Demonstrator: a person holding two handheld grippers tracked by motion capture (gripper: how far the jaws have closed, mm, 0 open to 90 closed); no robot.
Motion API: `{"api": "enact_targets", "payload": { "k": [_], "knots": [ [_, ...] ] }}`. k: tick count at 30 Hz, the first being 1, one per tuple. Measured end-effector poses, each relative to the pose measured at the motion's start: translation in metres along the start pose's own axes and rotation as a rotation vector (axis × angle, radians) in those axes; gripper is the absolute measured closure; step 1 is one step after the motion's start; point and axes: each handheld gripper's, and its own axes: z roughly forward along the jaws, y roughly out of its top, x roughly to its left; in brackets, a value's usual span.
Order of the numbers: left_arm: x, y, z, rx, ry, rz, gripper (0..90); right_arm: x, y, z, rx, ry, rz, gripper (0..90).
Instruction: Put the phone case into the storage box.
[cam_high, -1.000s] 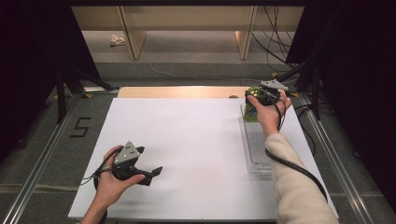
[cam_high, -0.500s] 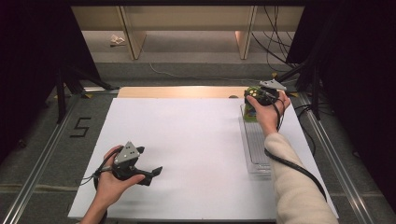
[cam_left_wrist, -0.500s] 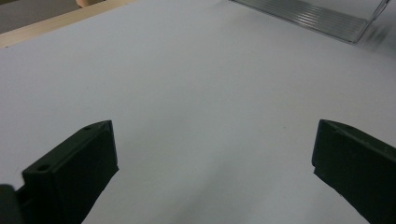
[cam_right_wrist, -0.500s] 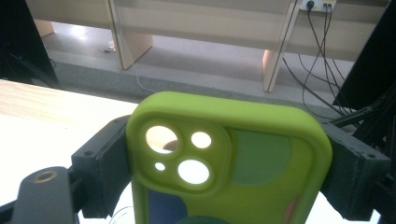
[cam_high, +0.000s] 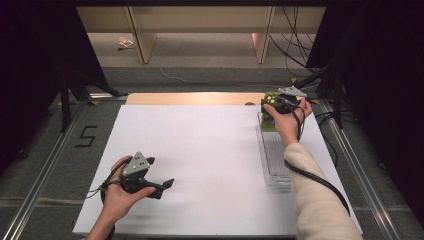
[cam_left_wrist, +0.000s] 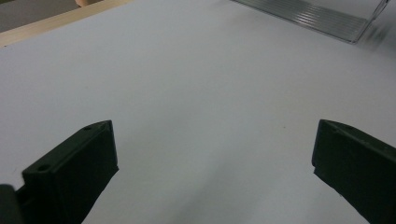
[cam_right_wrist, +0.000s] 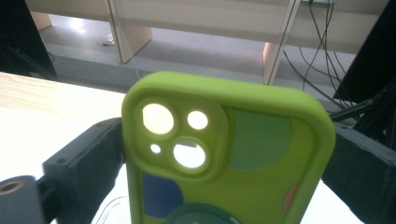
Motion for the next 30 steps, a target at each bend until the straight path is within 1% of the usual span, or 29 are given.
{"api": "enact_targets", "payload": {
  "k": [3, 6, 8, 10, 11, 17, 20, 21, 23, 27, 30],
  "knots": [
    [0.0, 0.0, 0.0, -0.001, 0.0, 0.0, 0.0, 0.0, 0.0, -0.001, 0.001, -0.007, 0.002, 1.9],
    [0.0, 0.0, -0.001, -0.003, 0.001, -0.001, 0.0, 0.001, 0.001, -0.003, 0.012, 0.007, 0.005, 2.0],
    [0.0, 0.0, -0.001, -0.002, 0.002, -0.002, 0.0, 0.002, 0.001, -0.006, 0.019, -0.003, -0.005, 2.1],
    [0.001, 0.0, 0.0, -0.002, 0.002, -0.002, 0.0, 0.002, 0.002, -0.008, 0.027, 0.009, 0.005, 1.8],
    [0.001, 0.0, 0.0, -0.002, 0.002, -0.002, 0.0, 0.003, 0.002, -0.009, 0.03, 0.007, 0.002, 1.9],
    [0.001, 0.0, 0.0, -0.003, 0.003, -0.003, 0.0, 0.004, 0.002, -0.015, 0.023, 0.016, 0.0, 1.9],
    [0.0, 0.0, -0.001, -0.004, 0.002, -0.003, 0.0, 0.004, 0.002, -0.018, 0.022, 0.005, 0.006, 1.9],
    [0.0, 0.0, -0.001, -0.005, 0.002, -0.004, 0.0, 0.003, 0.001, -0.019, 0.021, 0.009, 0.008, 2.0],
    [0.001, 0.0, 0.0, -0.003, 0.002, -0.003, 0.0, 0.003, 0.0, -0.022, 0.014, 0.002, 0.005, 2.2],
    [0.001, 0.0, 0.0, -0.001, 0.001, -0.003, 0.0, 0.003, -0.002, -0.026, 0.011, 0.007, -0.001, 2.2],
    [0.001, 0.0, -0.001, -0.004, 0.004, -0.005, 0.0, 0.003, -0.004, -0.029, 0.015, 0.009, 0.006, 2.3]
  ]
}}
